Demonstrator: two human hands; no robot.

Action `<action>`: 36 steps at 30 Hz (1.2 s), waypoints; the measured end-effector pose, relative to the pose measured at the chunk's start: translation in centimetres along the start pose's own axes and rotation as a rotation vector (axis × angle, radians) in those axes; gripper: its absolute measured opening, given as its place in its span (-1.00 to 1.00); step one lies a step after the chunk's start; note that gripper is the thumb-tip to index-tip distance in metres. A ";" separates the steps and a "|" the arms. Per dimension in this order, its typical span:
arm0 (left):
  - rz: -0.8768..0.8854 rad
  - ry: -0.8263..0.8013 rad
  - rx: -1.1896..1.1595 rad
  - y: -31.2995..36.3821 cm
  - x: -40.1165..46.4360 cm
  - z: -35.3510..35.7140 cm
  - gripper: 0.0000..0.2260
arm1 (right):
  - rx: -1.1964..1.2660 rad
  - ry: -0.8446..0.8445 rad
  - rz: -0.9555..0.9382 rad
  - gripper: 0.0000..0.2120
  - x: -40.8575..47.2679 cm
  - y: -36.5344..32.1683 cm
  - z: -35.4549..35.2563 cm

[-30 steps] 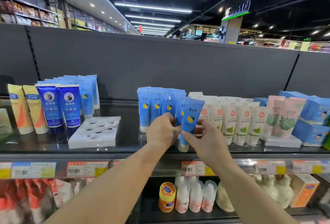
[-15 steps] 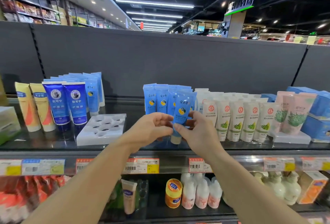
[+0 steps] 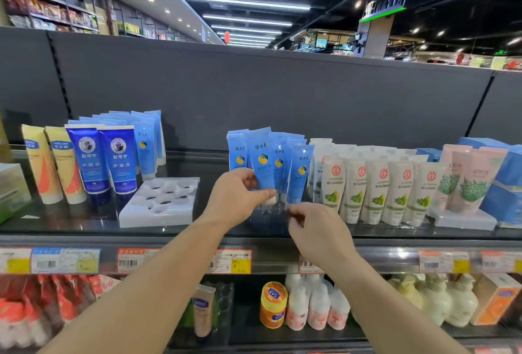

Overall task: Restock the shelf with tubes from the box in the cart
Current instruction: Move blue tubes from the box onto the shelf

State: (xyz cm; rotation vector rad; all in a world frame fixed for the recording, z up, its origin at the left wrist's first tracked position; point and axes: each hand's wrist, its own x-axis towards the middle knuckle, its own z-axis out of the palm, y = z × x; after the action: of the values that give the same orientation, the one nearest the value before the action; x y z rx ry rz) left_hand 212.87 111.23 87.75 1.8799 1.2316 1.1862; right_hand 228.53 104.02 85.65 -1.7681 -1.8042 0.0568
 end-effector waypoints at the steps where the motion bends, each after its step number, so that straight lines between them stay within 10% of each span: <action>1: 0.006 0.015 0.013 0.0 0.2 0.4 -0.75 | -0.035 -0.010 0.003 -0.81 -0.1 0.3 0.0; 36: -0.109 0.029 0.271 -0.8 0.2 2.2 -0.61 | -0.055 -0.016 -0.087 -0.83 0.6 1.0 0.6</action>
State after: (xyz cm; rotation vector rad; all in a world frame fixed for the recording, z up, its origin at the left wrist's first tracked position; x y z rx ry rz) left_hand 214.53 111.77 86.22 1.9627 1.5553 1.0335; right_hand 229.16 104.96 84.96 -1.7287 -1.9093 -0.0141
